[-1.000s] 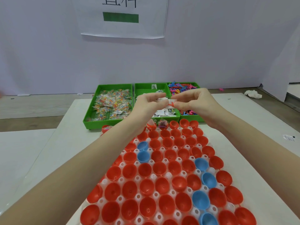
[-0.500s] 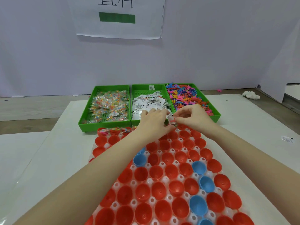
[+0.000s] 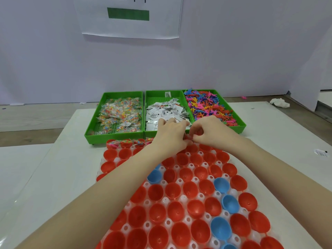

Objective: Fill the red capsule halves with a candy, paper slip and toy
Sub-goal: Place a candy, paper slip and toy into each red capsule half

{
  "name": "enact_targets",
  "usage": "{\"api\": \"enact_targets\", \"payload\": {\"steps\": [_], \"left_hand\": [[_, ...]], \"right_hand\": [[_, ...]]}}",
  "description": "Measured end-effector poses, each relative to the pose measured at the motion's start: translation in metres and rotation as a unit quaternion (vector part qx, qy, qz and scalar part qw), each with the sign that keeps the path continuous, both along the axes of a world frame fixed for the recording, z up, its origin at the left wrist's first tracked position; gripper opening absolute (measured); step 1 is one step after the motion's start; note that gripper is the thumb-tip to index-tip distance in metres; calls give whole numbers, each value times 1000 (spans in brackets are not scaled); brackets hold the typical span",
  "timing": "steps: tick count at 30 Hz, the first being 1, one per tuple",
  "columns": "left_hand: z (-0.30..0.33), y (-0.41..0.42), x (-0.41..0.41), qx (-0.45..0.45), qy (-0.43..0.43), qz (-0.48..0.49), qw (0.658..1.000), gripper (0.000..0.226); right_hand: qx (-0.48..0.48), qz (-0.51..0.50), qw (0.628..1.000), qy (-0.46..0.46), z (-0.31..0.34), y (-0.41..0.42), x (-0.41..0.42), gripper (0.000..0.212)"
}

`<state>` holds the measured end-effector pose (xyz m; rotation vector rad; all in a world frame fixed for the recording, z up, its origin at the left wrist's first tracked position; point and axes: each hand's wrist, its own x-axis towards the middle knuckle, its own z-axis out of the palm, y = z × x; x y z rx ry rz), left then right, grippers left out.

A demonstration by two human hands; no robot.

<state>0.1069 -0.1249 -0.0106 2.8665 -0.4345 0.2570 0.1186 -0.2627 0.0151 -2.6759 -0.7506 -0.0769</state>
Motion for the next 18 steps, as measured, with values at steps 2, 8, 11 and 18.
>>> {"api": "enact_targets", "payload": {"steps": [2,8,11,18], "left_hand": [[0,0,-1,-5,-7,-4,1000,52],[0,-2,-4,7,-36,-7,999,34],[0,-2,-3,1,-44,-9,999,38],[0,-3,-2,59,-65,-12,996,44]], "right_hand": [[-57,24,998,-13,2,2,1,20],[-59,27,998,-8,-1,6,4,27],[-20,6,1000,-12,-4,9,5,18],[126,-51,986,99,-1,0,9,10]]}}
